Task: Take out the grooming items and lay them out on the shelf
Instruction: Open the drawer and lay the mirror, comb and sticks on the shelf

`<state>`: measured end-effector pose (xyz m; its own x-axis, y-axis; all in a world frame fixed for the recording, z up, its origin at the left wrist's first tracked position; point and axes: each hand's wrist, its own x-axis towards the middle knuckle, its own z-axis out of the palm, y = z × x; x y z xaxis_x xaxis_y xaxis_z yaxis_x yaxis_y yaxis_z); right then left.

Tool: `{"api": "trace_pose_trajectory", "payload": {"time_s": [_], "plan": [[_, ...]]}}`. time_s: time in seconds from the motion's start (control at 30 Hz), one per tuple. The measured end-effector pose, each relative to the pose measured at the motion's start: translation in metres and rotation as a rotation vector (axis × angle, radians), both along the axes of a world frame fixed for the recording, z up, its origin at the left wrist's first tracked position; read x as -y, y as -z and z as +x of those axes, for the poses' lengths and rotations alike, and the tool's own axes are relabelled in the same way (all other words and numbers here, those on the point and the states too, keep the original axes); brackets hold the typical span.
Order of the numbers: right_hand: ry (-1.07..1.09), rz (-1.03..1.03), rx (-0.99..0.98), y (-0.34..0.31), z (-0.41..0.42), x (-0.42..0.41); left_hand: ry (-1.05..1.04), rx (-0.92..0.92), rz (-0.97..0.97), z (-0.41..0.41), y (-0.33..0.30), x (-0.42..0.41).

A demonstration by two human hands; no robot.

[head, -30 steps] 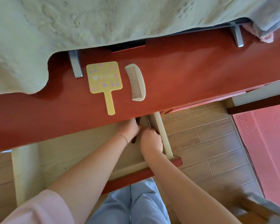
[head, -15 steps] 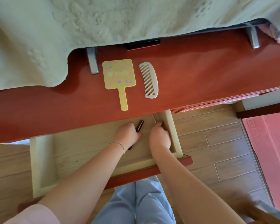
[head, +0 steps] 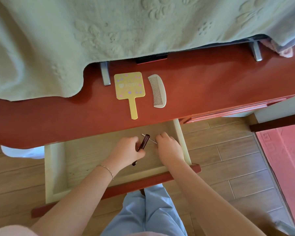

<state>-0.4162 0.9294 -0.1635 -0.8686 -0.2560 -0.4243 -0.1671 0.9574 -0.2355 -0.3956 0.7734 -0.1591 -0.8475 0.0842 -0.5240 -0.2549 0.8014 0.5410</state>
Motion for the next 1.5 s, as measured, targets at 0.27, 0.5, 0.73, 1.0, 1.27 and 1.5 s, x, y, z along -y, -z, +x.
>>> {"api": "trace_pose_trajectory", "payload": {"time_s": [0.27, 0.5, 0.73, 1.0, 1.27, 1.5], "plan": [[0.187, -0.381, -0.182, -0.048, -0.008, -0.016, -0.227, -0.15, 0.247, -0.01, -0.072, -0.006], [0.347, -0.422, -0.269, -0.096, -0.074, -0.035, -0.283, -0.197, 0.33, -0.083, -0.108, -0.054], [0.441, -0.291, -0.171, -0.094, -0.138, -0.063, -0.332, -0.095, 0.229, -0.15, -0.09, -0.086], [0.41, -0.233, -0.075, -0.075, -0.173, -0.065, -0.391, 0.002, 0.153, -0.182, -0.067, -0.095], [0.331, -0.154, -0.112, -0.06, -0.183, -0.058, -0.259, -0.004, 0.025, -0.197, -0.057, -0.101], [0.35, -0.159, -0.132, -0.056, -0.182, -0.057, -0.292, 0.005, 0.017, -0.199, -0.05, -0.1]]}}
